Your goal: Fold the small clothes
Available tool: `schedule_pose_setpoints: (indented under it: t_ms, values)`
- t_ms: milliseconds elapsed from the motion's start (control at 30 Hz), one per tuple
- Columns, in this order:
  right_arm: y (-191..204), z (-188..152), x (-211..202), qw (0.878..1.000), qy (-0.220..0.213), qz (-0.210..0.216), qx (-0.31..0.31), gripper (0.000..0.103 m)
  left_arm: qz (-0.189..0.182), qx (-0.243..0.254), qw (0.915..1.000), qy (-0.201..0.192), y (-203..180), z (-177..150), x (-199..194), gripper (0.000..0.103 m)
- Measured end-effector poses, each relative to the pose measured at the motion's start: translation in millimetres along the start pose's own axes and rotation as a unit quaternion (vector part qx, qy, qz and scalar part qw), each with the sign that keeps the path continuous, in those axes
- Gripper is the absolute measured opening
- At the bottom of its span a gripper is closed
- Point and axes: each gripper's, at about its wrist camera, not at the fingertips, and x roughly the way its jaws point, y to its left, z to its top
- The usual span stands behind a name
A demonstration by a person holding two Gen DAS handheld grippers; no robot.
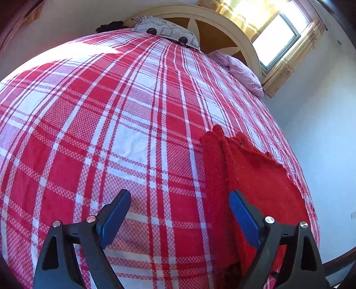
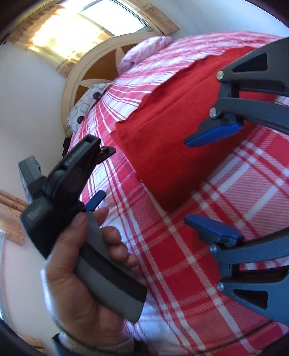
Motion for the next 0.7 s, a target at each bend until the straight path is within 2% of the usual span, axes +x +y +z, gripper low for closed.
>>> schedule_pose_setpoints:
  t_ms: [100,167,300,567,700]
  values:
    - [5.9,1.2,8.9,1.000,0.004,-0.008,-0.007,0.062,-0.007,-0.002,1.0000,0.002,0.5,5.2,-0.6,0.090]
    - [6.3,1.8,8.8,1.000,-0.003,-0.015,-0.007,0.062,-0.025,0.001,0.9997,0.006,-3.0,8.8,1.1,0.090]
    - [4.4,3.5,11.0,1.000,0.001,-0.024,-0.004,0.050,-0.056,0.002,0.9983,0.020,-14.4,18.0,12.5,0.090]
    - [8.5,2.7,9.6,1.000,0.001,-0.030,-0.005,0.033,-0.067,0.006,0.9963,0.053,-31.8,36.4,52.3,0.090]
    - [4.9,2.0,12.1,1.000,0.001,-0.024,0.002,0.030,-0.068,0.015,0.9965,0.047,-34.6,37.1,56.8,0.090]
